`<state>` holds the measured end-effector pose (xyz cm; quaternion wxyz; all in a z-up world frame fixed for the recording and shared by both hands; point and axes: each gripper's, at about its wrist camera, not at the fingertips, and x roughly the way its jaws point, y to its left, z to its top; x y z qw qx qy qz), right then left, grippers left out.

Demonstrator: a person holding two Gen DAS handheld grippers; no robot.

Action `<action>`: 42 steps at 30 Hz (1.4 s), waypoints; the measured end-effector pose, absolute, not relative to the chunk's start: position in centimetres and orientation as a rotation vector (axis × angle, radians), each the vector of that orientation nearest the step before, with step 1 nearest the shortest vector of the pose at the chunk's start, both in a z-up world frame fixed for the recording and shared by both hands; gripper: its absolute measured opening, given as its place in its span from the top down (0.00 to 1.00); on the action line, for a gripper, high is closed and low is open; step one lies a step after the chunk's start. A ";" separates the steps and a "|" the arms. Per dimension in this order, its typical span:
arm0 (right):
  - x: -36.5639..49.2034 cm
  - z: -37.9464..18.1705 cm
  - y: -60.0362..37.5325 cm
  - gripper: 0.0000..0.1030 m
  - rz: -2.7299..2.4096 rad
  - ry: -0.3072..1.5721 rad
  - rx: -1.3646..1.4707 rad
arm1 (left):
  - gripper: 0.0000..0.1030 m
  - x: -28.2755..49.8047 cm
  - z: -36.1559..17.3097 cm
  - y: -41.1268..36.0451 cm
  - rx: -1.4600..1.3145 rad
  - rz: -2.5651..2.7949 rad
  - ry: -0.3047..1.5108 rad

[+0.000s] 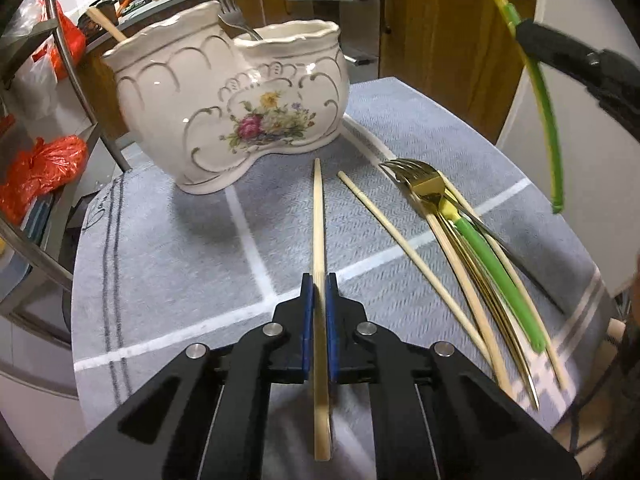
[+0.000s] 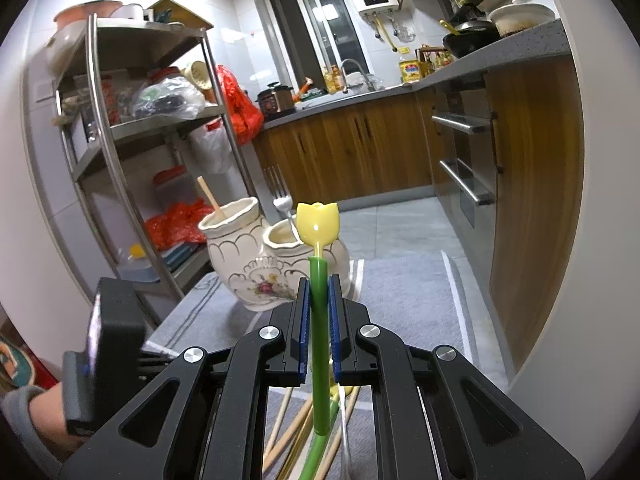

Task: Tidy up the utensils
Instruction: 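Carry the chopstick in the left tool while the right tool carries the spoon over the pot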

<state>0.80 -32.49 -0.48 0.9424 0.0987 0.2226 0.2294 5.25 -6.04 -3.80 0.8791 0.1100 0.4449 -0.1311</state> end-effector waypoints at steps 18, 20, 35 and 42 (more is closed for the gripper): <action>1.7 1.2 -30.1 0.90 0.464 0.403 0.182 | 0.94 1.6 3.7 0.3 0.055 -0.336 0.414; 2.3 1.9 -29.7 0.90 0.469 0.393 0.177 | 0.94 2.5 4.9 1.0 0.041 -0.334 0.384; 10.8 5.1 -27.4 0.90 0.521 0.296 0.274 | 0.94 11.4 9.7 2.6 -0.084 -0.348 0.293; 14.1 4.2 -27.1 0.90 0.503 0.287 0.314 | 0.94 15.5 9.6 1.5 -0.104 -0.319 0.264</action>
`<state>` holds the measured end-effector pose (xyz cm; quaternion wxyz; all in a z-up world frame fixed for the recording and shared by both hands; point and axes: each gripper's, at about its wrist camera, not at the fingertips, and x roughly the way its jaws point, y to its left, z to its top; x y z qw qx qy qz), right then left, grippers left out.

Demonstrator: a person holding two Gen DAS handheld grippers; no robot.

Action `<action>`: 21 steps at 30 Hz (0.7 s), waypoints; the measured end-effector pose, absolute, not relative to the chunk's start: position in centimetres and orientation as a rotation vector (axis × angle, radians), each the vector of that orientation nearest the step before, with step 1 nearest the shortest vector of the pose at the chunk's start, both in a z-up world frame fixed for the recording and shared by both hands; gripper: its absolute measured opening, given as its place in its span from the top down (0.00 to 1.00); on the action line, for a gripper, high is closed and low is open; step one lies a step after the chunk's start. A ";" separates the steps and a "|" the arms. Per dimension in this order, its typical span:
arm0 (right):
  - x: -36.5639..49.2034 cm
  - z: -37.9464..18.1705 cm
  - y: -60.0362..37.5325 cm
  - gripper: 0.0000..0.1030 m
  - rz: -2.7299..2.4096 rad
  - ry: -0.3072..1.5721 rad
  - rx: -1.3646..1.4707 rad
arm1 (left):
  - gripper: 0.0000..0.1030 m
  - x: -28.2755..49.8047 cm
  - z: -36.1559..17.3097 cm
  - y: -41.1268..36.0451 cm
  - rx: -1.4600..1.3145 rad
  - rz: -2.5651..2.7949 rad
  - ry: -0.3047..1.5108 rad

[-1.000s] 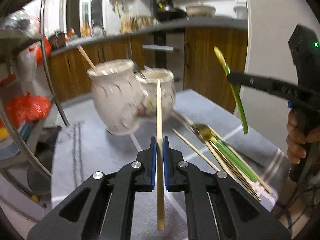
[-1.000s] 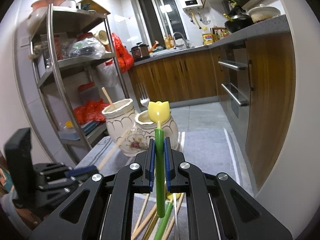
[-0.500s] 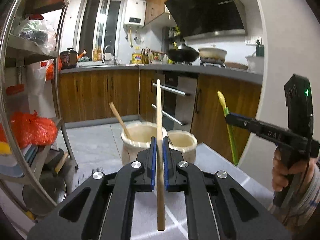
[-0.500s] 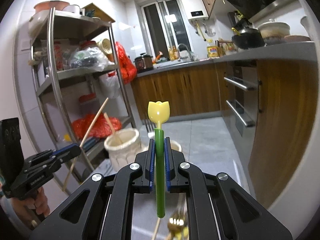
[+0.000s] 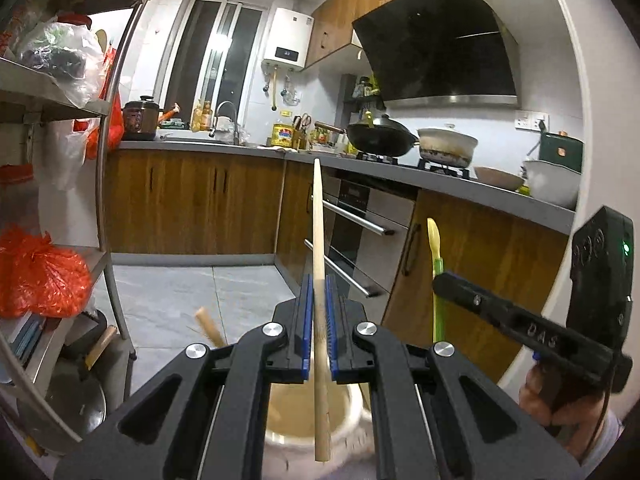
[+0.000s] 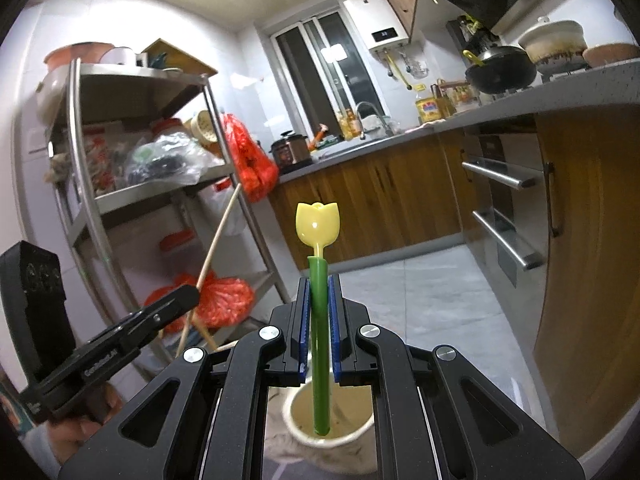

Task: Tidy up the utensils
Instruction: 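Carry the chopstick in the left tool while the right tool carries the spoon over the pot, then open the left tool over the larger pot while the right tool releases the spoon into the smaller pot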

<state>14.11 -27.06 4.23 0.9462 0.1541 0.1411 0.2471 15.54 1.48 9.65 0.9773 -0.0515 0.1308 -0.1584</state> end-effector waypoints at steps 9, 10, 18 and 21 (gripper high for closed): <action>15.4 1.9 -25.3 0.90 0.452 0.301 0.235 | 0.94 18.1 7.1 -0.1 -0.038 -0.234 0.240; 15.5 1.8 -25.1 0.90 0.450 0.307 0.226 | 0.94 17.9 6.9 -0.1 -0.032 -0.235 0.239; 16.2 0.3 -24.2 0.90 0.398 0.430 0.149 | 0.94 15.6 5.8 -0.3 0.034 -0.239 0.272; 16.2 0.0 -23.8 0.90 0.397 0.456 0.129 | 0.94 15.1 5.5 -0.7 0.064 -0.248 0.290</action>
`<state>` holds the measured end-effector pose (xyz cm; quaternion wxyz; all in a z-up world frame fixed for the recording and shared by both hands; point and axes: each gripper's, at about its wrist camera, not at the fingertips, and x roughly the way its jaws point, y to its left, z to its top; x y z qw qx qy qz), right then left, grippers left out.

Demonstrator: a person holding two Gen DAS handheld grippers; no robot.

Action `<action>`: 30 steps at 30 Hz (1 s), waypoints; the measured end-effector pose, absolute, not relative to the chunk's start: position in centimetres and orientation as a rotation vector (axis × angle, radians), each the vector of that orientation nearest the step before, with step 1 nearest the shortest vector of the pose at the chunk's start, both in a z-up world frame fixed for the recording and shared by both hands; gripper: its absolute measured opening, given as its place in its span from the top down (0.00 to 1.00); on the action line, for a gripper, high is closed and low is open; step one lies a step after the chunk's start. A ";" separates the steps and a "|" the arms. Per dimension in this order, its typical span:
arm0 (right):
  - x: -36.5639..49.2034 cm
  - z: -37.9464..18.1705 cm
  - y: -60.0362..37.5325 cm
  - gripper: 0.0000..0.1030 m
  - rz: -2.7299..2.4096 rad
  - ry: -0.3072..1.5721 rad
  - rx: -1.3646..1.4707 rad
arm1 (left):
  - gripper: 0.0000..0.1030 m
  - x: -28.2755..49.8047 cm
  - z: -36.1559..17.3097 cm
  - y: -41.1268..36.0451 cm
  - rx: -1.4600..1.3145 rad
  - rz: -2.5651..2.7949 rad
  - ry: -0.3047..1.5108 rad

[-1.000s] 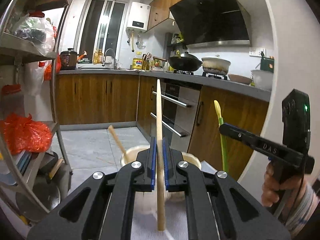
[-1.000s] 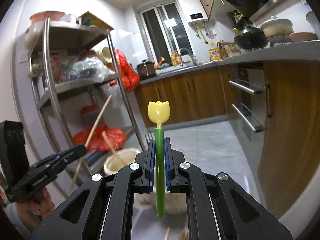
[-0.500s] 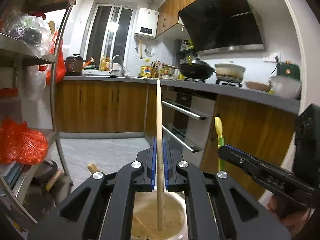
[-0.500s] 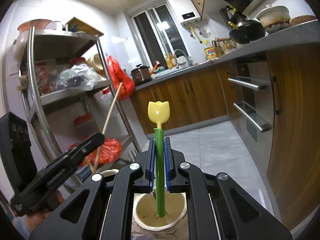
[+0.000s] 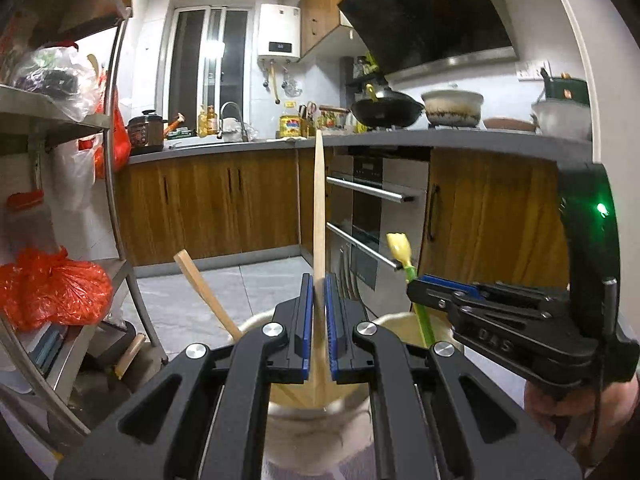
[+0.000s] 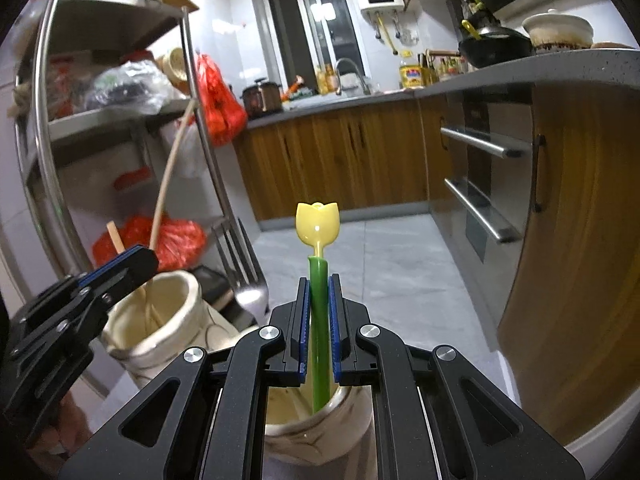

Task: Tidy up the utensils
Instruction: 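Open the left tool over the larger pot while the right tool releases the spoon into the smaller pot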

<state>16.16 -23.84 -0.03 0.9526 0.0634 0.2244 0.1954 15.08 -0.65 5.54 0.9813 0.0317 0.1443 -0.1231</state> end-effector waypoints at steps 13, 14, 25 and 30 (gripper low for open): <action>16.3 -0.8 -22.9 0.90 0.404 0.556 0.079 | 0.94 15.6 4.8 -1.1 0.082 -0.229 0.352; 16.3 -0.7 -22.9 0.90 0.405 0.557 0.080 | 0.94 15.6 4.9 -1.1 0.083 -0.227 0.352; 15.8 0.3 -23.5 0.77 0.407 0.544 0.112 | 0.78 14.5 6.0 -0.7 0.066 -0.202 0.347; 15.0 1.8 -24.8 0.63 0.398 0.522 0.171 | 0.66 13.8 6.9 -0.1 0.042 -0.184 0.337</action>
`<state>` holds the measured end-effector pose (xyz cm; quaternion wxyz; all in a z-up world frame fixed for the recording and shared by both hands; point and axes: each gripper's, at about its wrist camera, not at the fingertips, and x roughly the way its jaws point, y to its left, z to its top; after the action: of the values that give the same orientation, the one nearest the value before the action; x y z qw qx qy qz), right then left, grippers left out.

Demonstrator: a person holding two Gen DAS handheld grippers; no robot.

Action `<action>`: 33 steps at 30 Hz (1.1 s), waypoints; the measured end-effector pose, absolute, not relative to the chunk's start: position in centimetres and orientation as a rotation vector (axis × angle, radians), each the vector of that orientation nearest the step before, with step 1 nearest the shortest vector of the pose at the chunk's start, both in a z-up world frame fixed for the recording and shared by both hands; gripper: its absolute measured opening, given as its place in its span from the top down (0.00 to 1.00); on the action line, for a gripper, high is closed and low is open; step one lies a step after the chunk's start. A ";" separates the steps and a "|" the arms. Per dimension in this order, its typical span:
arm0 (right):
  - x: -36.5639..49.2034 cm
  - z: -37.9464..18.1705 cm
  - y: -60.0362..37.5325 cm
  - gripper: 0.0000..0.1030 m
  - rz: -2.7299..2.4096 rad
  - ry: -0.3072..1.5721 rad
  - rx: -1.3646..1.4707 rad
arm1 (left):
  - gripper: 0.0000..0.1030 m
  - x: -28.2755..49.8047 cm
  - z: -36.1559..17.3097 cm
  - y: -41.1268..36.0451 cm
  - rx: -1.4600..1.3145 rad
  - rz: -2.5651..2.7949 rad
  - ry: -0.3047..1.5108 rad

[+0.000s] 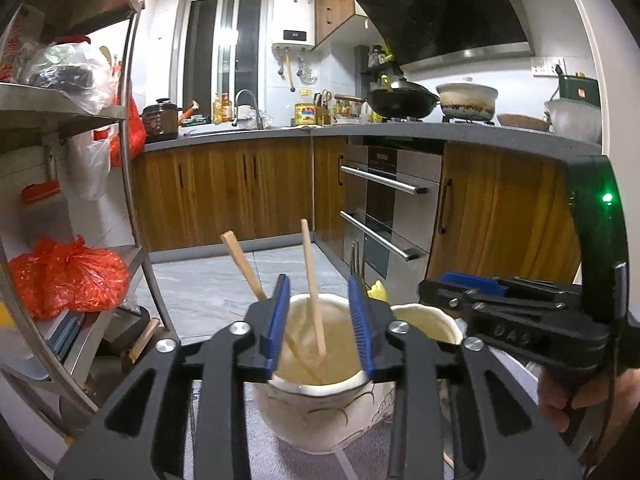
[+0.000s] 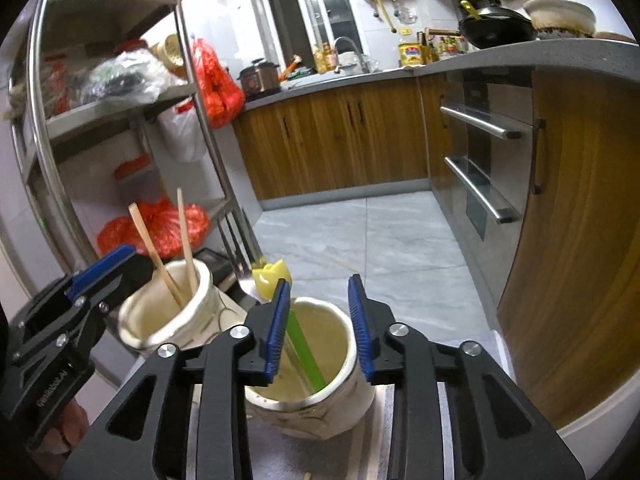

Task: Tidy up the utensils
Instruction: 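Open the left tool over the larger pot while the right tool releases the spoon into the smaller pot, then withdraw both open tools from the pot toward the remaining utensils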

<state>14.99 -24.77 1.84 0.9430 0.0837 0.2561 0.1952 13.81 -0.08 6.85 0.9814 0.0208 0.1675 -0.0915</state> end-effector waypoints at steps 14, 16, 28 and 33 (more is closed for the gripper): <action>9.0 6.8 -28.8 0.05 0.443 0.377 0.284 | 0.07 7.8 10.3 1.2 -0.052 -0.155 0.302; 8.3 7.0 -29.1 0.05 0.441 0.367 0.280 | 0.06 6.9 10.6 1.1 -0.054 -0.156 0.304; 5.2 3.4 -30.7 0.05 0.366 0.419 0.207 | 0.06 2.7 9.6 -0.5 -0.023 -0.165 0.352; 4.5 2.0 -31.5 0.05 0.345 0.448 0.187 | 0.05 1.5 8.4 -1.6 0.034 -0.153 0.377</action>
<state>4.46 -31.46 2.01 0.9559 0.0922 0.2208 0.1702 1.50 -1.63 8.42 0.9792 0.0167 0.1872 -0.0759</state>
